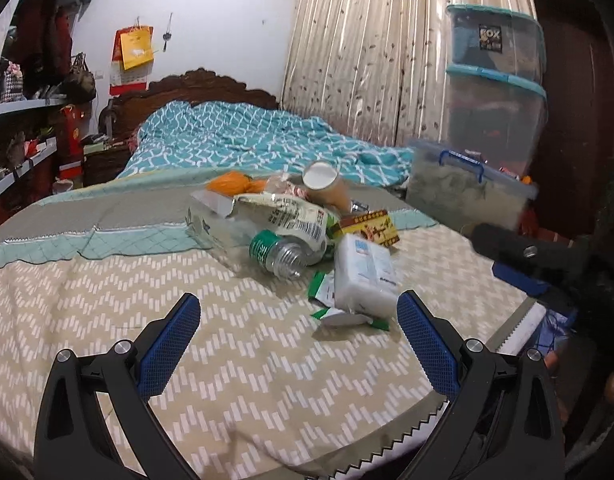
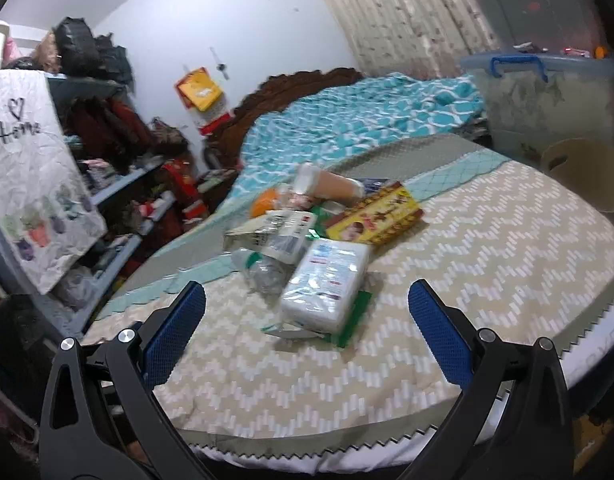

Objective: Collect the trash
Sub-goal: 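Move both tools toward the trash pile on the bed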

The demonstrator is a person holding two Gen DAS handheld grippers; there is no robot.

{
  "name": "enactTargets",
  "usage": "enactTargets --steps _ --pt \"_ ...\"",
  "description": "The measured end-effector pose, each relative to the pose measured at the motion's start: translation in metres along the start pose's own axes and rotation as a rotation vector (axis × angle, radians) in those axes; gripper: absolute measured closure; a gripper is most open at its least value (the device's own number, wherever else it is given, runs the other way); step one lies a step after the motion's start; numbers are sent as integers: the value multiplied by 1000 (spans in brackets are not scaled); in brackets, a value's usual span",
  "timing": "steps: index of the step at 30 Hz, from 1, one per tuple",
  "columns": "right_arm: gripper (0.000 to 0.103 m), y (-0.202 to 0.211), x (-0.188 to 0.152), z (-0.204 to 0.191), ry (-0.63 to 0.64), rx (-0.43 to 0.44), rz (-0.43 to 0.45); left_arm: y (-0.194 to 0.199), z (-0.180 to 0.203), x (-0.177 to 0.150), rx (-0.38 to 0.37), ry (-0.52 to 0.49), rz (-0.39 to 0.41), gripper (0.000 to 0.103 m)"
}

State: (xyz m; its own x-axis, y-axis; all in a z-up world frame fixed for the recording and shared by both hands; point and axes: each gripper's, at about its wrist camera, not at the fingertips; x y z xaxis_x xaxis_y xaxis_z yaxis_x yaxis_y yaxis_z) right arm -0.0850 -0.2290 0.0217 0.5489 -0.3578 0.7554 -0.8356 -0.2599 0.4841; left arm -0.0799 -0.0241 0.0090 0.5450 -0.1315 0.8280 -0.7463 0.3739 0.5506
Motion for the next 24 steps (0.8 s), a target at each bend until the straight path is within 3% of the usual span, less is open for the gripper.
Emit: enactTargets --steps 3,7,8,18,24 --pt "3 -1 -1 -1 0 -19 -2 0 -10 8 60 23 14 9" --pt "3 -4 3 -3 0 -46 -6 -14 -24 34 255 -24 31 9" --pt "3 -4 4 -4 7 -56 -4 -16 -26 39 268 -26 26 9" --pt "6 5 29 -5 81 -130 159 -29 -30 90 263 11 77 9" --pt "12 -2 28 3 91 -127 129 -35 -31 92 271 49 73 9"
Point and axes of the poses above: each gripper's, at about its wrist camera, not at the fingertips, and y roughly against the way its jaws point, z to its right, x to its top, and after that the axes turned 5 degrees about -z, right-handed
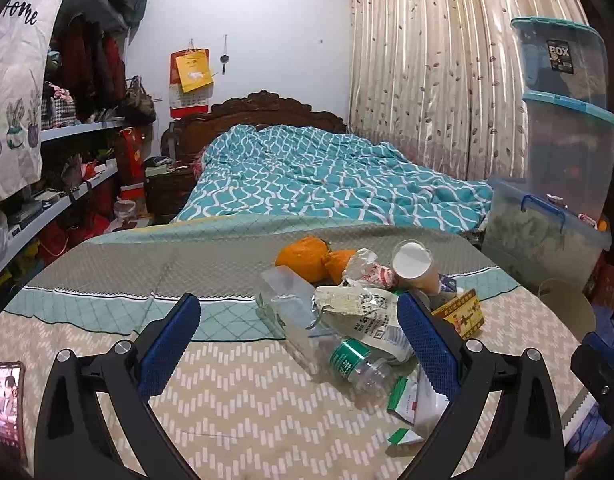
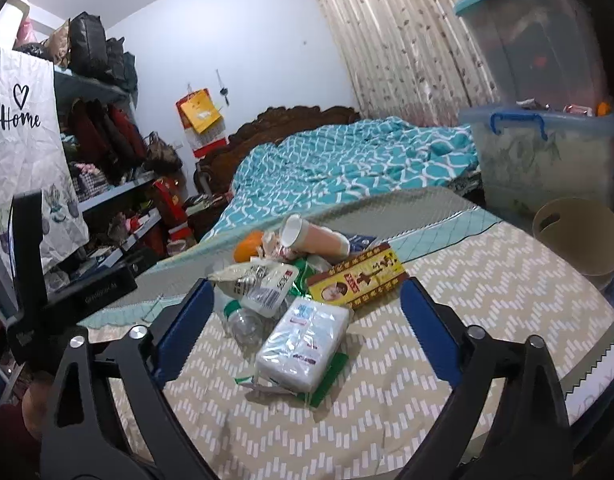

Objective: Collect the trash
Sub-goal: 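Move both tools toward the trash pile on the bed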

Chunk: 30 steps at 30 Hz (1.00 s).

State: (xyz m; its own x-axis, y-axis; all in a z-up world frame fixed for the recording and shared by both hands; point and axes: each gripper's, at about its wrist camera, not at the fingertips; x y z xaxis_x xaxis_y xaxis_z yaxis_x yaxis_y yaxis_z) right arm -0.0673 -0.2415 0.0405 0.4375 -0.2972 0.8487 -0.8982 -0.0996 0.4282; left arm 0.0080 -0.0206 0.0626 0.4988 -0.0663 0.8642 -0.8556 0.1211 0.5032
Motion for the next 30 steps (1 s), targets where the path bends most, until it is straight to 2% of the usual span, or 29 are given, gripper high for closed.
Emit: enactTargets --steps 7,13,17,26,30 --pt "14 1 13 4 8 -2 40 4 -4 -3 48 -5 27 9" --pt "24 0 20 5 26 27 35 6 -4 -3 60 -9 33 9" --pt "32 -5 17 7 32 36 3 4 -4 -5 57 -10 17 13" --pt "33 -10 13 13 21 28 -20 -2 -4 -9 54 -15 -4 13" --pt "30 -13 11 16 2 14 -34 -5 -3 -11 50 -17 -17 13"
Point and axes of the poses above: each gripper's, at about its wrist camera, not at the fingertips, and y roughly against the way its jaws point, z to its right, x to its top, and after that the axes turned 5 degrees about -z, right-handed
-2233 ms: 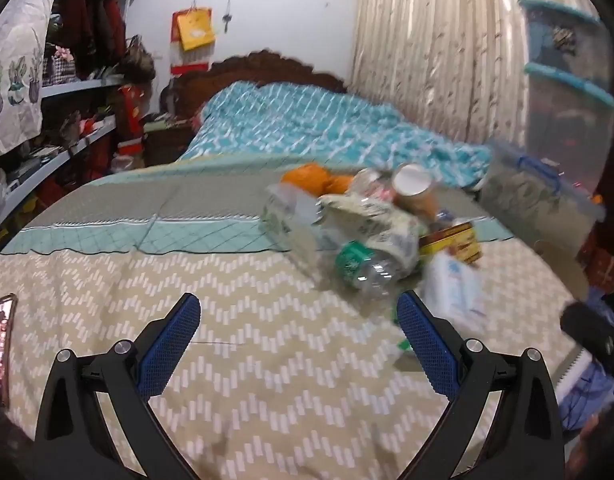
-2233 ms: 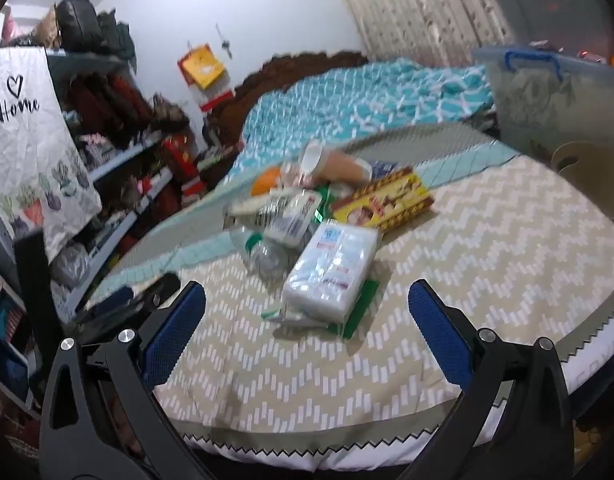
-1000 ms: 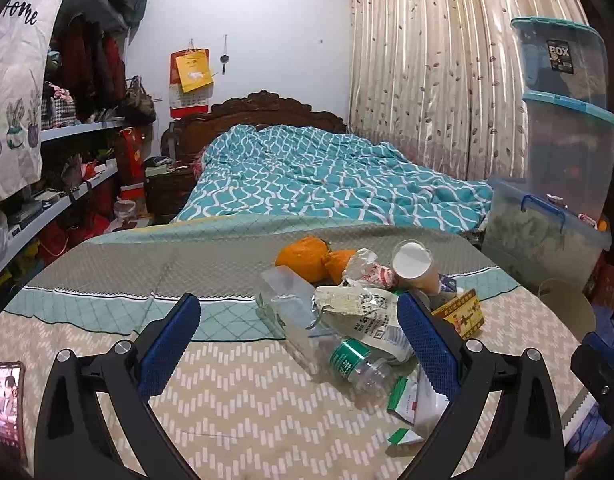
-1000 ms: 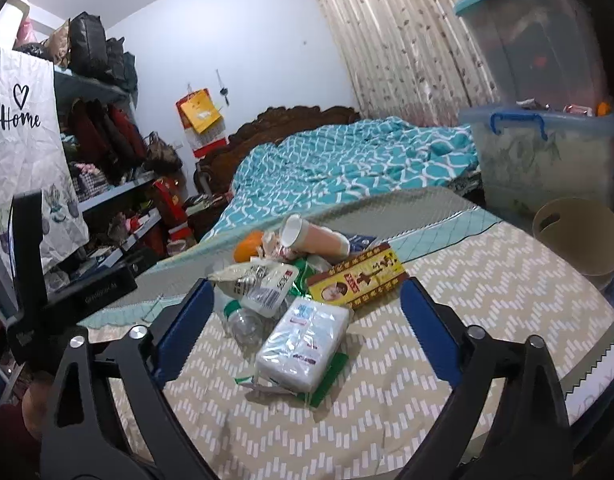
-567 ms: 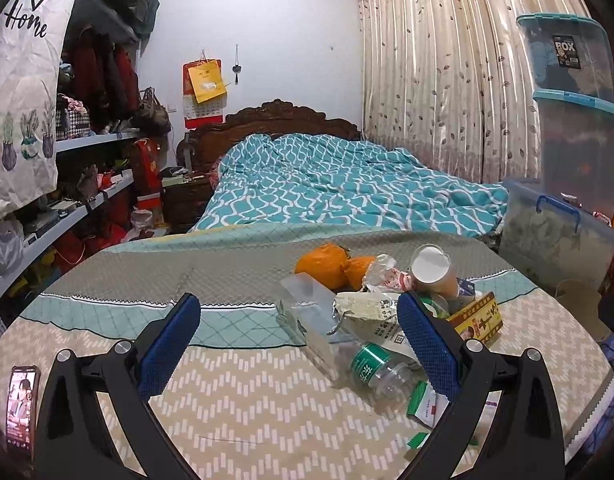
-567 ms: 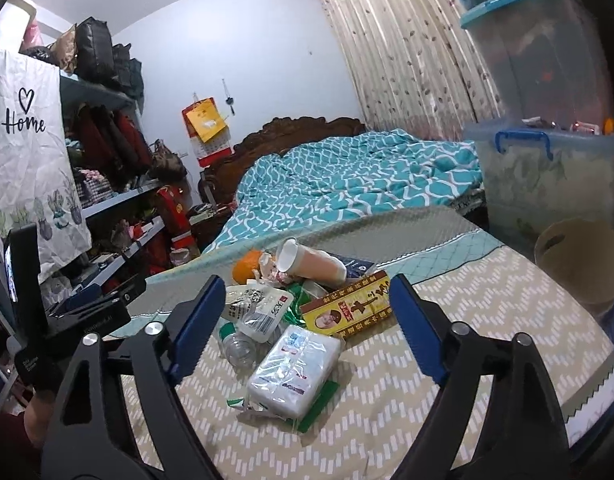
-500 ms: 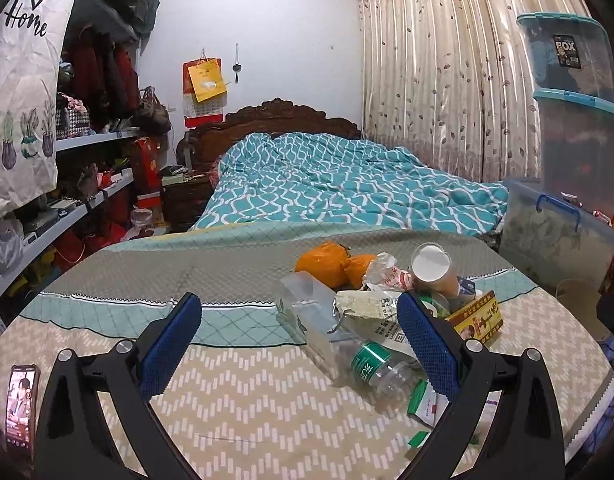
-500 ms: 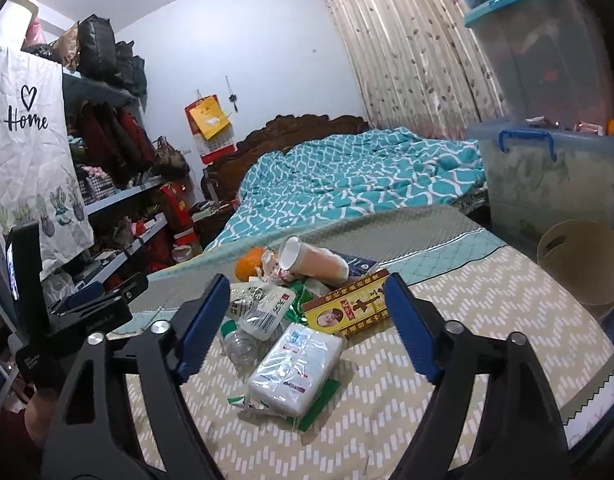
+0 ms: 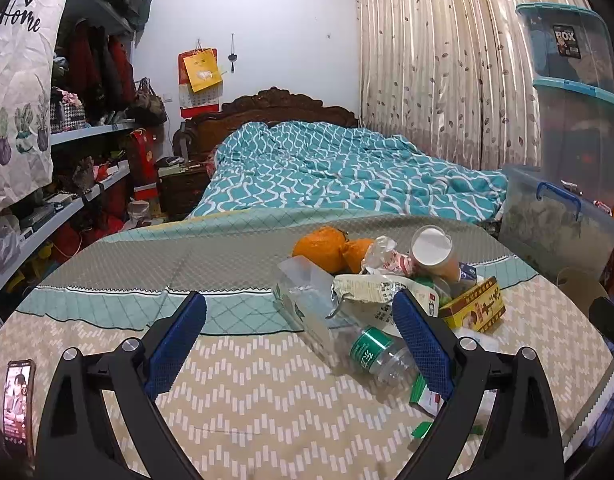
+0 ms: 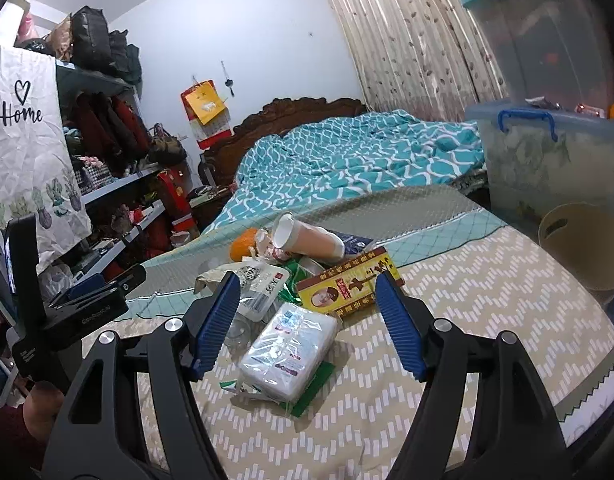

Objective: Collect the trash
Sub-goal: 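Move both tools toward the trash pile on the bed, then close the left gripper on the white tissue pack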

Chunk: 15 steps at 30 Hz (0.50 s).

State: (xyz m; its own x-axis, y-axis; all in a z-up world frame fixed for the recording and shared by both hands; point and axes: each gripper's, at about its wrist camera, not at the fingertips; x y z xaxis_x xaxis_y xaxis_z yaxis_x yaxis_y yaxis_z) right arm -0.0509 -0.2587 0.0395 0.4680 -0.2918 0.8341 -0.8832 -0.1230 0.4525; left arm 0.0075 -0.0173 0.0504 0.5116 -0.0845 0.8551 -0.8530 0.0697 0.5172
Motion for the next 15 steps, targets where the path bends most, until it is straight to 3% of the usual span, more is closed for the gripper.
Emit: enactTargets --steps 2,4,15 --pt "19 -3 -2 2 -14 -9 -10 -2 0 -1 -1 1 -6 13" --pt "14 -6 -5 5 -31 -15 -24 -4 0 -3 -4 4 -17 13" --pt "14 -21 -16 18 -81 -13 -97 -12 3 -11 -30 0 -58 13"
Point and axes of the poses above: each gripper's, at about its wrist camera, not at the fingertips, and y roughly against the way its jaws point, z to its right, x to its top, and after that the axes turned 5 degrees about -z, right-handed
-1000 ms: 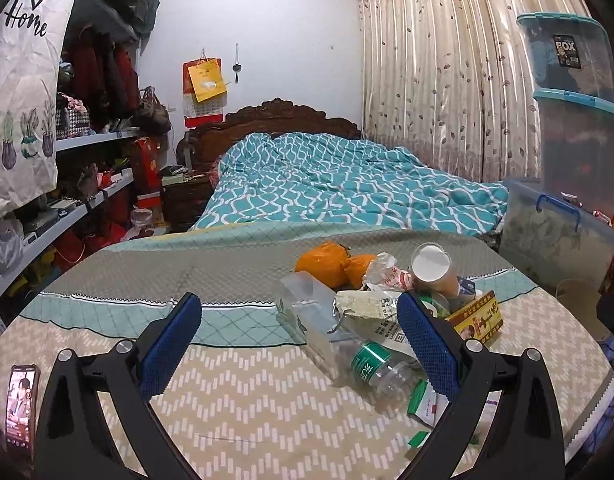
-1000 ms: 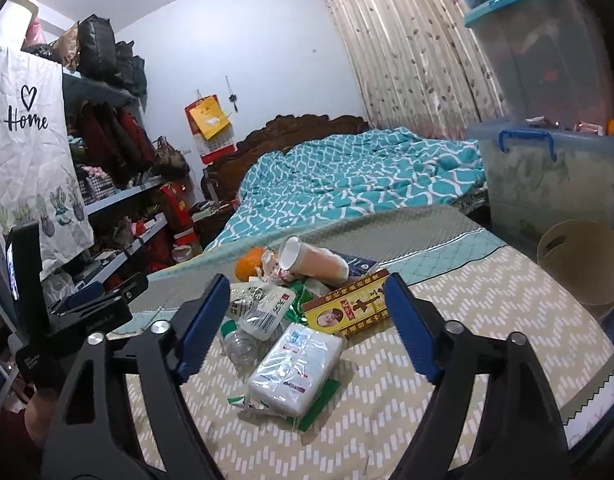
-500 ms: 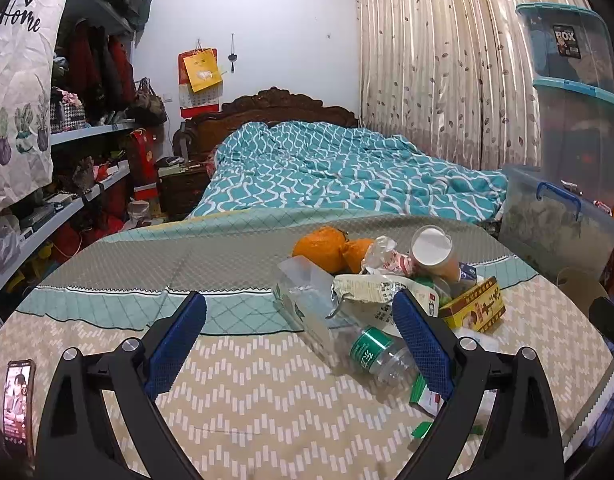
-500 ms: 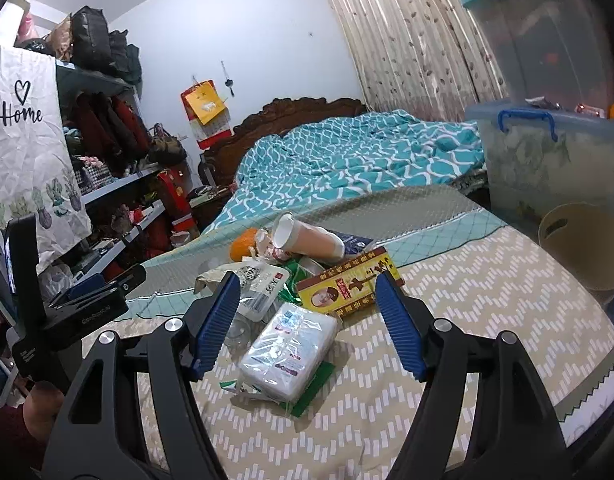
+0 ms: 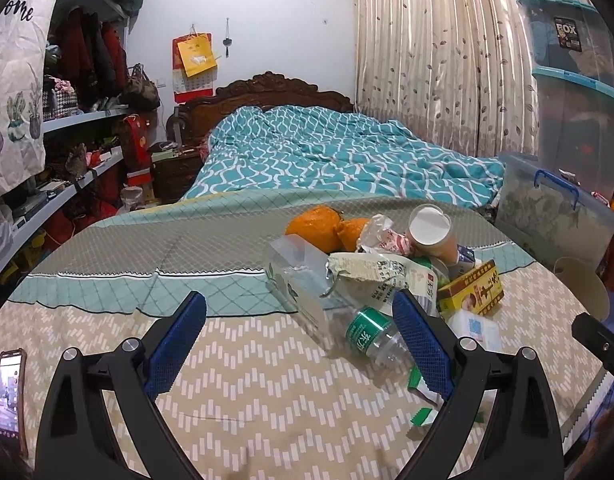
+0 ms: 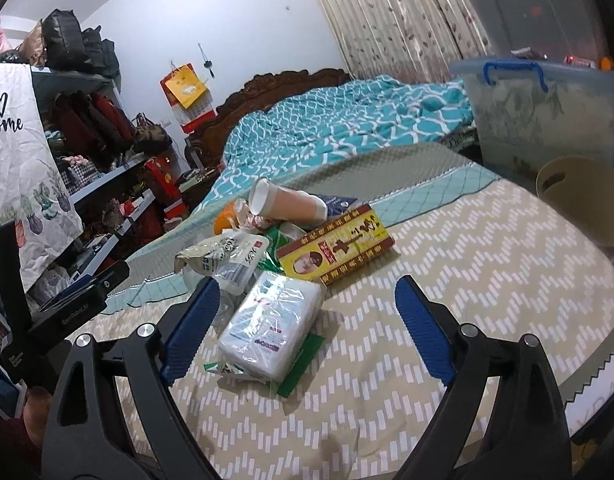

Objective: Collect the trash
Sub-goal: 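Close the left gripper on the white tissue pack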

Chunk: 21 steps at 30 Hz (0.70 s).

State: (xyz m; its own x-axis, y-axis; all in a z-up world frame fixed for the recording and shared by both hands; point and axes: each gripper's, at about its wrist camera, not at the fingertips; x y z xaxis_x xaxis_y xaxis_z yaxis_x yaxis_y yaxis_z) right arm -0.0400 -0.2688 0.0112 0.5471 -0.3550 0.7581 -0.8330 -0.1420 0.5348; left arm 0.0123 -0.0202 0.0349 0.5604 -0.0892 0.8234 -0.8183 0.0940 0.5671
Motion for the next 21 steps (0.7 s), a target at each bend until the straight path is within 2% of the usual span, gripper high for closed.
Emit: enactTargets --steps 12,21 --pt "14 8 1 31 -78 -62 22 -6 26 -12 -75 -48 -53 13" --pt "14 10 -7 56 -137 -72 15 -21 84 -25 -178 -171 -131 13"
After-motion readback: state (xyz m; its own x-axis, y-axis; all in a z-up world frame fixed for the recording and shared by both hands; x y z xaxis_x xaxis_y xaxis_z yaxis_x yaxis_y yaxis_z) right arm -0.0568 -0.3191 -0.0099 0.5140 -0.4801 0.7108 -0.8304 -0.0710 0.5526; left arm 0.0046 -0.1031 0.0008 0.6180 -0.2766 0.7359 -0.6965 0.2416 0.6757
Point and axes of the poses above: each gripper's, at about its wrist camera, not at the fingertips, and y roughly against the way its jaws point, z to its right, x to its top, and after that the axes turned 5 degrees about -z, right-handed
